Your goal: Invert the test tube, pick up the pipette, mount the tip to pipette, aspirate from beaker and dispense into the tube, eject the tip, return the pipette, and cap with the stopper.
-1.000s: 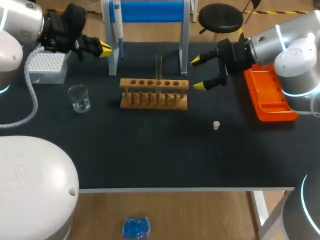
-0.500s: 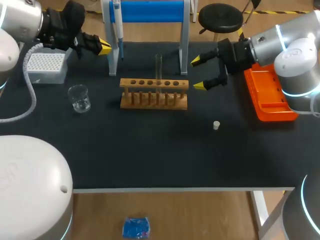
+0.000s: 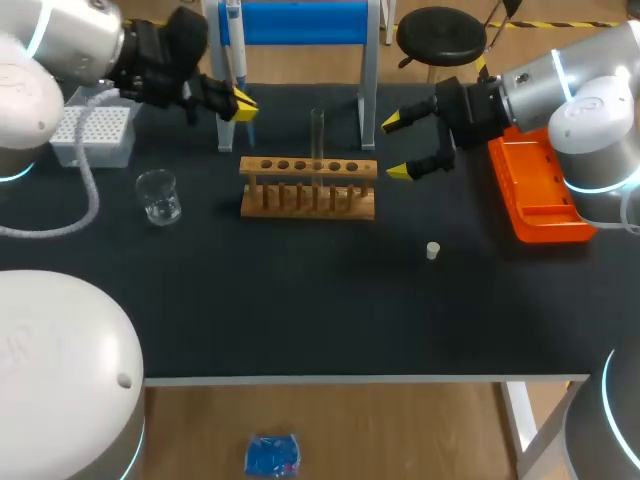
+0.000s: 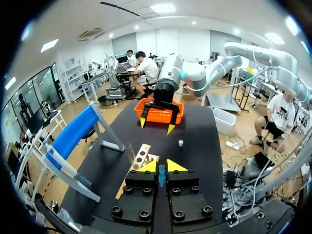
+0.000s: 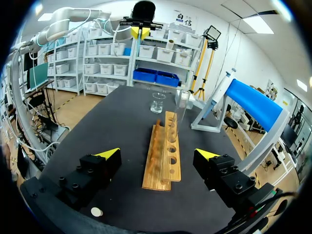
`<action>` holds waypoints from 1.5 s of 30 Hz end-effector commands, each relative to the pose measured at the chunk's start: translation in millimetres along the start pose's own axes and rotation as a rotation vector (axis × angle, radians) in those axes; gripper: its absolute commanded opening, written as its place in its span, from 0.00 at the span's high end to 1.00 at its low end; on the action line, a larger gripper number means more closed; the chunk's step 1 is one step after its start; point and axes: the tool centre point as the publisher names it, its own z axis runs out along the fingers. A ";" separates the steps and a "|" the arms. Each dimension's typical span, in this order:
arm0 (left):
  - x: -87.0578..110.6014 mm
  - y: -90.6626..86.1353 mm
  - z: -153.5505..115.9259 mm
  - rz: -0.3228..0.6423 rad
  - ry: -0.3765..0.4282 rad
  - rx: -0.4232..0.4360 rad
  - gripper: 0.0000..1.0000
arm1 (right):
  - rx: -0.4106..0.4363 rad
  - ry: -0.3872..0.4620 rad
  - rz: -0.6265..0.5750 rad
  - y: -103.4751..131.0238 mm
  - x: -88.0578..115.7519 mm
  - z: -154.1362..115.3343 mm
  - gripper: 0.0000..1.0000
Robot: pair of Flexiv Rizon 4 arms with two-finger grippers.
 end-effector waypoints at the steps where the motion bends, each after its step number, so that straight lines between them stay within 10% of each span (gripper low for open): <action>1: 3.7 -15.7 19.6 0.004 -0.003 -0.016 1.00 | 0.002 -0.001 0.000 0.4 0.7 -0.5 0.00; 36: 37.2 -9.5 84.9 -0.022 0.105 -0.001 1.00 | 0.002 -0.001 0.000 0.4 0.7 -0.5 0.00; 45: 38.4 -9.2 85.1 -0.018 0.110 -0.006 1.00 | -0.284 0.036 0.024 45.4 30.6 -42.6 0.00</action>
